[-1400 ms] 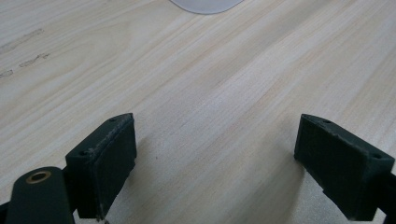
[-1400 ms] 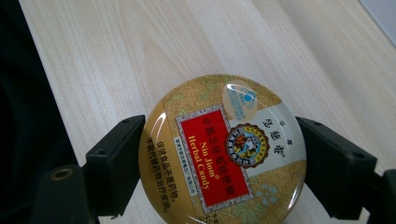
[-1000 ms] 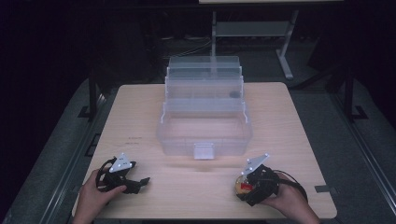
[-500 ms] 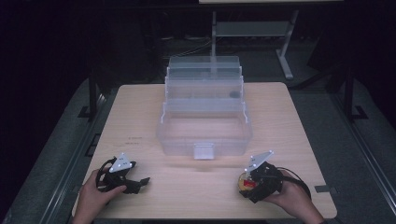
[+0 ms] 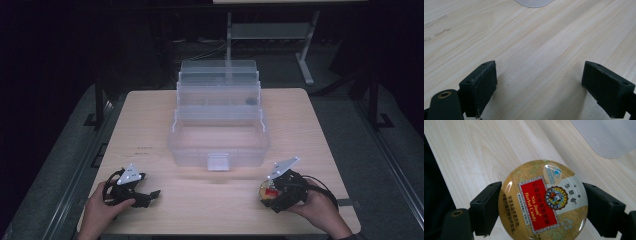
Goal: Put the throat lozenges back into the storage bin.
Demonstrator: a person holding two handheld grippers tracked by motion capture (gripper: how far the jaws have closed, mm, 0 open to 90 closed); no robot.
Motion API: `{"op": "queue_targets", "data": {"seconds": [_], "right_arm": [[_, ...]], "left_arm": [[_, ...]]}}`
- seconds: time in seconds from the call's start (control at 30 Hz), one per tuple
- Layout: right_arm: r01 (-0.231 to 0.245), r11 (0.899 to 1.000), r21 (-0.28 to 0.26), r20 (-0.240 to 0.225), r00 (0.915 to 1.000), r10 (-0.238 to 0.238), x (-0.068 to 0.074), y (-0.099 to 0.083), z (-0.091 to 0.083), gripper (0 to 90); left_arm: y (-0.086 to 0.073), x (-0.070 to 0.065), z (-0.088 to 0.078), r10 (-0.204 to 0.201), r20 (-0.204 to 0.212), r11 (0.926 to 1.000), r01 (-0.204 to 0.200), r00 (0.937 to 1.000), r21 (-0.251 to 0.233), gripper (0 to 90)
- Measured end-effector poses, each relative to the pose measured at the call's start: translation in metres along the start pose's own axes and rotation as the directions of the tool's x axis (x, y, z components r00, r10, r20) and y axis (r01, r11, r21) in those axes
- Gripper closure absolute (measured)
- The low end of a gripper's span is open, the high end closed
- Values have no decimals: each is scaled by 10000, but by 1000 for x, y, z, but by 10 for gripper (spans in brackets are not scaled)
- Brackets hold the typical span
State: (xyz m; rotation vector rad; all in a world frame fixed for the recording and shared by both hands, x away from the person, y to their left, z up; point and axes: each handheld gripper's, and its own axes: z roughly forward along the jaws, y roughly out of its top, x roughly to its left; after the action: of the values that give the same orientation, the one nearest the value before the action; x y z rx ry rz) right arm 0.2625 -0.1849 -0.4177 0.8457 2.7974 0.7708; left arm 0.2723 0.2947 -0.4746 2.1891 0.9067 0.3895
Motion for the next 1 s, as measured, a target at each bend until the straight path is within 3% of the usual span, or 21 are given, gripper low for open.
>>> {"op": "queue_targets", "data": {"seconds": [1.0], "right_arm": [[-501, 9985, -215, 474, 9976, 511, -22, 6, -17, 197]], "left_arm": [[0, 0, 0, -8, -1, 10000, 8, 10000, -8, 120]]}}
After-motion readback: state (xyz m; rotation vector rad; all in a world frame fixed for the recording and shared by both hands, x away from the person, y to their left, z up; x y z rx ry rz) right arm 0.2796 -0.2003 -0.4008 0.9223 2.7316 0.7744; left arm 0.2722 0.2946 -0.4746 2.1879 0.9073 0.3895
